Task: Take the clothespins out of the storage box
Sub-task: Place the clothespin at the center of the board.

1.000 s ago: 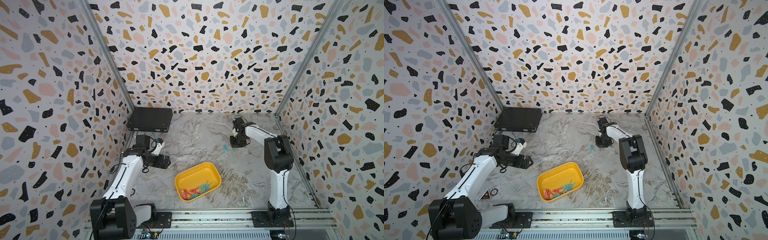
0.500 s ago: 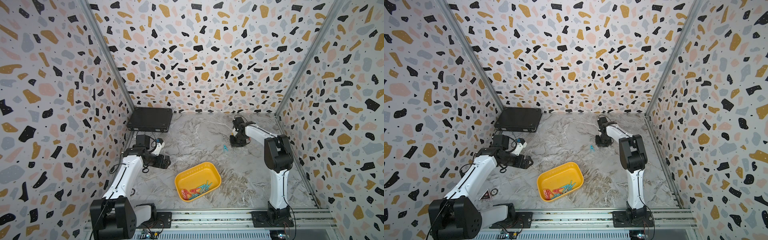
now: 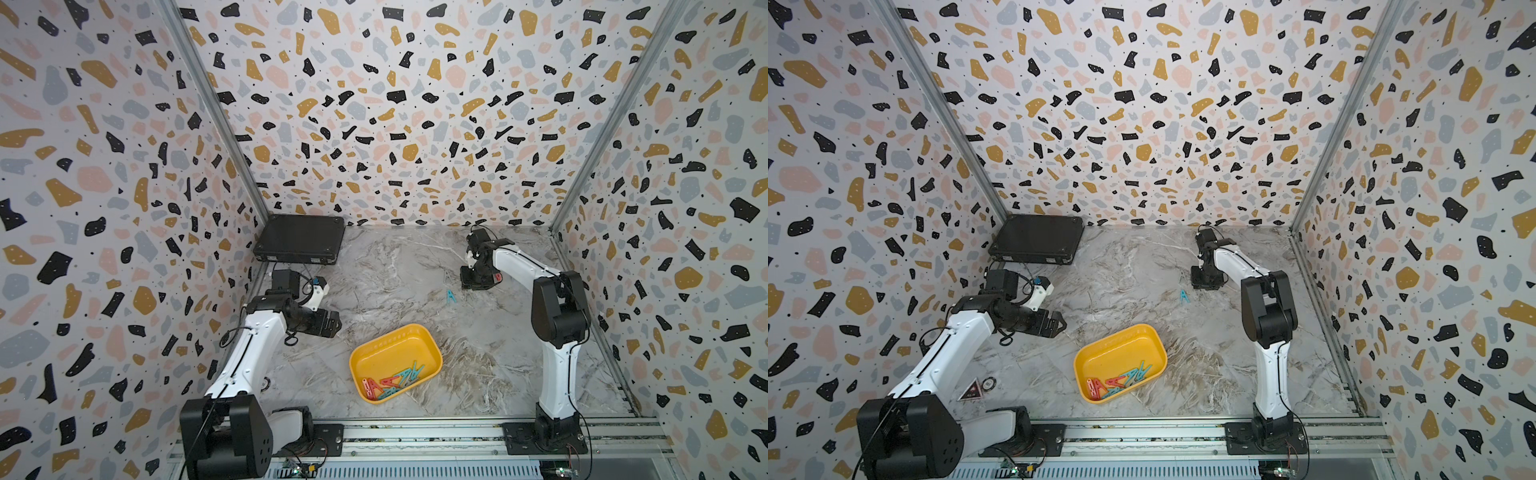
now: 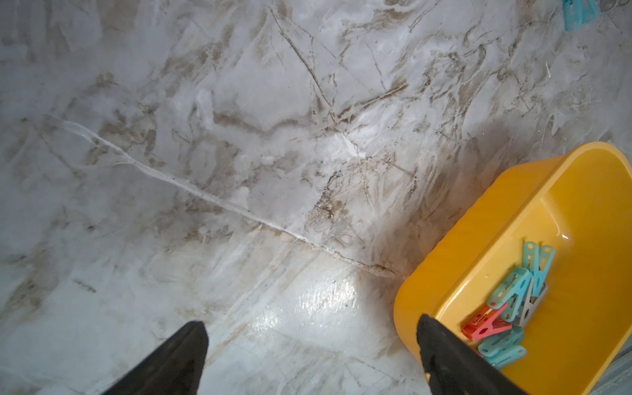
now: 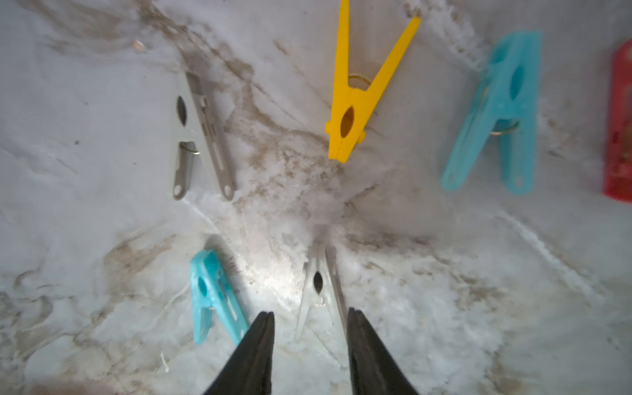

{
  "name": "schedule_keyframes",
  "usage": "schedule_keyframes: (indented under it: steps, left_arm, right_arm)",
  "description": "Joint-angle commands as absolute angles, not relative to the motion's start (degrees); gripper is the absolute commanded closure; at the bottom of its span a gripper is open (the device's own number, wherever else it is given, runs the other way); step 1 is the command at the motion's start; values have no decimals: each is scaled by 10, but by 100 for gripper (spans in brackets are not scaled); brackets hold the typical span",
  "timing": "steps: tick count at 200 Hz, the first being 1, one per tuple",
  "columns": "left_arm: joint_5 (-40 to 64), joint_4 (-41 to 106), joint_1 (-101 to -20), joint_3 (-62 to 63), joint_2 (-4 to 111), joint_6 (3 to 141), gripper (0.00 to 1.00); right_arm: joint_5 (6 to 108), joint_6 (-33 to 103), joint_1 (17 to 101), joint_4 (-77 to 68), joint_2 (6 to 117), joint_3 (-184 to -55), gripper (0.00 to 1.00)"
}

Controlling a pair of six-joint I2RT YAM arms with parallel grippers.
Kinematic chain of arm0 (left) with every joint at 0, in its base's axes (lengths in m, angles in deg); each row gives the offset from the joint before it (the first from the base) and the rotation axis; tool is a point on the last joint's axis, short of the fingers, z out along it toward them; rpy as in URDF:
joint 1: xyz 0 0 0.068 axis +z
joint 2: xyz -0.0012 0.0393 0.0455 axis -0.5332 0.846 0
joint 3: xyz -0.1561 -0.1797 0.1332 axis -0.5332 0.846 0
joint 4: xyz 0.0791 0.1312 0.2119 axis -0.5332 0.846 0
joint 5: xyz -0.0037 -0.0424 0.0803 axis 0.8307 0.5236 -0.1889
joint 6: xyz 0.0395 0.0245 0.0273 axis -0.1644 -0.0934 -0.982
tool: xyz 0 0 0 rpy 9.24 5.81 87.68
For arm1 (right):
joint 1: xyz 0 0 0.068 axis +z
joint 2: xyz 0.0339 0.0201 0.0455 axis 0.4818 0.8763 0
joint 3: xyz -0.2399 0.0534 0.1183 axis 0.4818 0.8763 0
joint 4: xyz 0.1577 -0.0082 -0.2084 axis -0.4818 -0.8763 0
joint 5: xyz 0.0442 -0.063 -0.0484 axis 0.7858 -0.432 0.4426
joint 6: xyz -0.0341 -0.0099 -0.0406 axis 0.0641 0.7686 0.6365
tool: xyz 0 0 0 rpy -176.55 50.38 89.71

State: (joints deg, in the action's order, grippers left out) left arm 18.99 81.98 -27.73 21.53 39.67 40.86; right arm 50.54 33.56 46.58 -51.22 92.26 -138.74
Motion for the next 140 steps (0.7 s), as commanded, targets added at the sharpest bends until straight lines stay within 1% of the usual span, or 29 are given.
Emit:
schedule_keyframes:
  steps: [1,28,50,72,94,105,116,140]
  left_arm:
    - [203,823,-273,208,388,403,0]
    - [203,824,-273,209,389,402,0]
    - [209,825,-274,207,392,401,0]
    - [216,829,-273,204,397,399,0]
    - [233,848,-274,193,398,386,0]
    - [258,869,-274,181,397,362,0]
    - [308,910,-274,165,395,311,0]
    - [380,999,-274,122,386,215,0]
  right_arm:
    - [515,346,474,-546,830,-1391,59]
    - [528,363,498,-559,753,-1357,59]
    - [548,371,531,-545,683,-1290,59]
    - [566,376,583,-526,619,-1219,59]
    - [574,350,622,-493,571,-1142,59]
    - [589,327,624,-465,547,-1100,59]
    - [600,312,624,-443,525,-1065,59]
    - [620,304,624,-435,500,-1033,59]
